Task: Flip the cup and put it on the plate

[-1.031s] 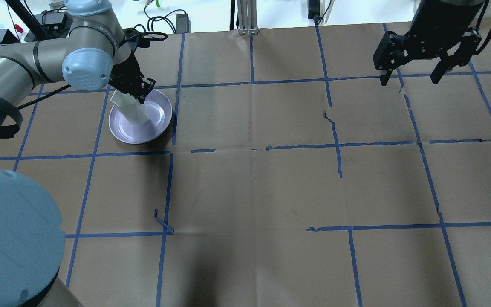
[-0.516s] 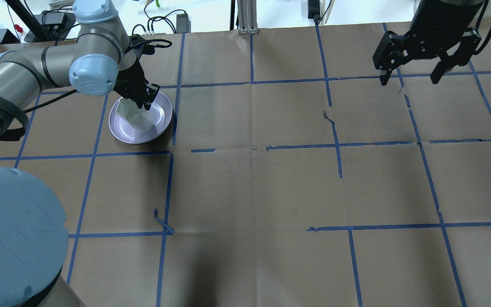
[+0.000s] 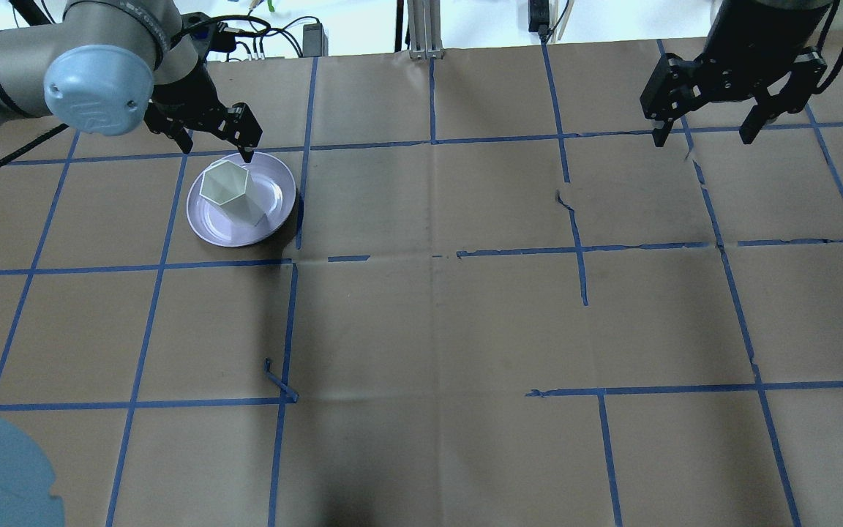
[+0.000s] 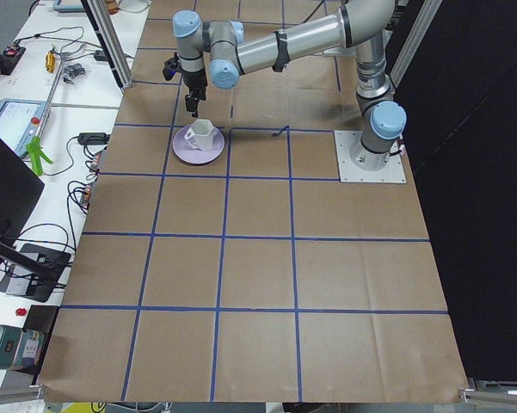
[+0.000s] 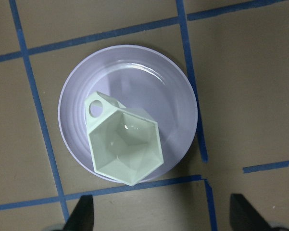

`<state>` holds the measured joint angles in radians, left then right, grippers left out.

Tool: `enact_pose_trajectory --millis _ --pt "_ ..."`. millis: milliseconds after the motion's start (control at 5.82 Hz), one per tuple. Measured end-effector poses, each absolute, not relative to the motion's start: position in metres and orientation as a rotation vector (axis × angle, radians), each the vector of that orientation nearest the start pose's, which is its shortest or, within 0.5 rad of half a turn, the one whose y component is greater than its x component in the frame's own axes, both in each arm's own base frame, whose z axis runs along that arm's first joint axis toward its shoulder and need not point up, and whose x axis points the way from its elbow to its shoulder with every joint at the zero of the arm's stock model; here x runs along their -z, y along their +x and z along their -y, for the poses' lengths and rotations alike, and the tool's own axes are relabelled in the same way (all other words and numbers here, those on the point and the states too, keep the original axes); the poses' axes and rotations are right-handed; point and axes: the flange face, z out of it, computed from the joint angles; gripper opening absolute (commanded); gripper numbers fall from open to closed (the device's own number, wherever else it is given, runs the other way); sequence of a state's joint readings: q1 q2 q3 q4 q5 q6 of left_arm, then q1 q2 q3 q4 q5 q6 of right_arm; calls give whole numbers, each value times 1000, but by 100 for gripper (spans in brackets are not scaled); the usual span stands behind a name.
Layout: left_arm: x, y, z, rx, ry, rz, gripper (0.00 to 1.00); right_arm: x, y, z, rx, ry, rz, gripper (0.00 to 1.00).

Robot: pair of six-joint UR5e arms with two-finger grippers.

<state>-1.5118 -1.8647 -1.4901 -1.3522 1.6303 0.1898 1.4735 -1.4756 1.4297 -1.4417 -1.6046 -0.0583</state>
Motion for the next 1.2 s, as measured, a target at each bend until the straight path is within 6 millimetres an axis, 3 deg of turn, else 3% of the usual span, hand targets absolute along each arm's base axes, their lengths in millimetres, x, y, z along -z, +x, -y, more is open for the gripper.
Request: enact_pose_trajectory --millis 344,516,688,859,1203 --pt "-451 -146 552 -13 -12 -3088 99 -496 79 533 -135 59 -3165 100" --pt "-471 -166 521 -41 -38 -3092 99 -496 79 533 -136 59 -3165 100" --pt "-481 -169 497 -65 -47 -3093 99 -496 79 533 -136 58 -3165 100" --pt "-486 -164 486 -68 -55 -3095 99 -496 79 533 -137 58 -3165 100" --pt "-492 -158 483 -52 -71 -3099 99 -496 79 533 -137 58 -3165 100"
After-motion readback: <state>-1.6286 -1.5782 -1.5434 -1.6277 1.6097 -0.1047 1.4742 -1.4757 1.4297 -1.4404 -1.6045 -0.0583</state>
